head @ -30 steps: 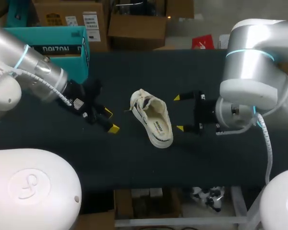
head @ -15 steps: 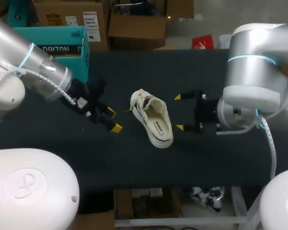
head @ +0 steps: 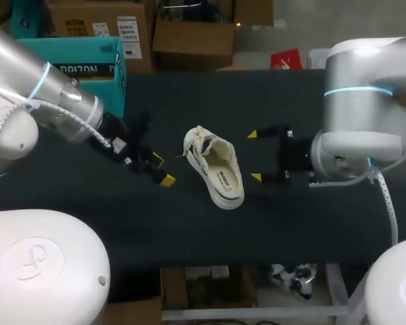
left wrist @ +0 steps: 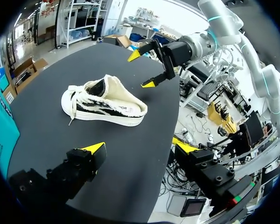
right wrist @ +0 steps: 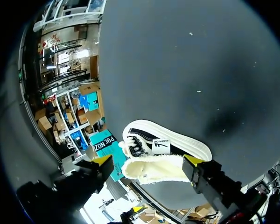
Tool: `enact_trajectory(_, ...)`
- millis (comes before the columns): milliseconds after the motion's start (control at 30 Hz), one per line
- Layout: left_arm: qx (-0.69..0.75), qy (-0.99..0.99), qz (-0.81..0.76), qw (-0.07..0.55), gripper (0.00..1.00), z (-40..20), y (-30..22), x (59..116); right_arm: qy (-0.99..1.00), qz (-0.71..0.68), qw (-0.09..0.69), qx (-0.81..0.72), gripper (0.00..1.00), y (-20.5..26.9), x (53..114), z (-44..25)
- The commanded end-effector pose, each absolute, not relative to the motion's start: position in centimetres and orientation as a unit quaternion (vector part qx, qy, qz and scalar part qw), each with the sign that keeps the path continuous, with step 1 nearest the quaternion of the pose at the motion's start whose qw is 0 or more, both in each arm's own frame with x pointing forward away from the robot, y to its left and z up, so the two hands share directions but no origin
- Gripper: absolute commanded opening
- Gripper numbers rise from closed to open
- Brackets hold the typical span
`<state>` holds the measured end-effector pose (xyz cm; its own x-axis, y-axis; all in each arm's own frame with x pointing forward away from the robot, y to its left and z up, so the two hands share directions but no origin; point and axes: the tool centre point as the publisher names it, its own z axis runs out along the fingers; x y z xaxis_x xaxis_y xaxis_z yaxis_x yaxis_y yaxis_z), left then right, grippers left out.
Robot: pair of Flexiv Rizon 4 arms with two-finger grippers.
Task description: Open the shoe tongue, take the insole out of the shoe, put the insole back into the shoe, and pack the shoe into the shoebox
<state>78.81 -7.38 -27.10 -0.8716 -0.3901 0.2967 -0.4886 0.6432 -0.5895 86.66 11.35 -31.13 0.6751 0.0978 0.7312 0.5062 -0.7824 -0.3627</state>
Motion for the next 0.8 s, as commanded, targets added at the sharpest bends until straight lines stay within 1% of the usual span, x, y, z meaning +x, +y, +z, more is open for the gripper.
enact_trajectory(33, 0.265, -0.898, 0.347, 0.057, 1.0, -27.35, -7.8, 78.71, -0.341, -0.206, 0.672, -0.624, 1.0, 10.42, 86.98, -30.15)
enact_trajectory(233, 0.286, -0.889, 0.352, 0.052, 1.0, -27.53, -7.13, 79.16, -0.358, -0.181, 0.703, -0.587, 1.0, 9.95, 87.26, -30.01)
enact_trajectory(800, 0.312, -0.881, 0.352, 0.044, 1.0, -27.73, -7.09, 79.18, -0.358, -0.171, 0.708, -0.583, 1.0, 9.51, 87.45, -29.86)
